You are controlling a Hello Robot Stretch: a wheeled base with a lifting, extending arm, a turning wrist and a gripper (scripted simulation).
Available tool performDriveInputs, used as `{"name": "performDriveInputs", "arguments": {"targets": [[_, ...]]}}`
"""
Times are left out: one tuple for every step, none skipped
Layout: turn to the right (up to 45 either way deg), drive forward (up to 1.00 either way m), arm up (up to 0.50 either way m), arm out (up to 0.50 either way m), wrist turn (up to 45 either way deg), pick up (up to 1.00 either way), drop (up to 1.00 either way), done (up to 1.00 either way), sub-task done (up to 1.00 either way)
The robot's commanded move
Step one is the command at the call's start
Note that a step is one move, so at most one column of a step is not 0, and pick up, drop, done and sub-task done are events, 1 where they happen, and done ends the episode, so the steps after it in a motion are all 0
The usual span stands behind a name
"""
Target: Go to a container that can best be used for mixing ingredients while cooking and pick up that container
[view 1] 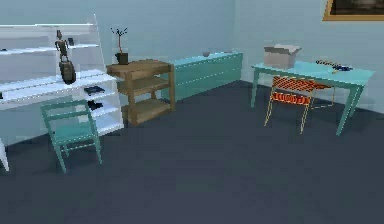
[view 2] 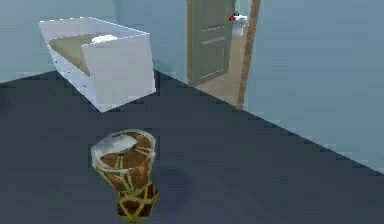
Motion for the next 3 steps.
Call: {"name": "performDriveInputs", "arguments": {"targets": [[6.0,0.0,0.0,0.0,0.0,0.0,0.0,0.0,0.0],[0.0,0.6,0.0,0.0,0.0,0.0,0.0,0.0,0.0],[0.0,1.0,0.0,0.0,0.0,0.0,0.0,0.0,0.0]]}}
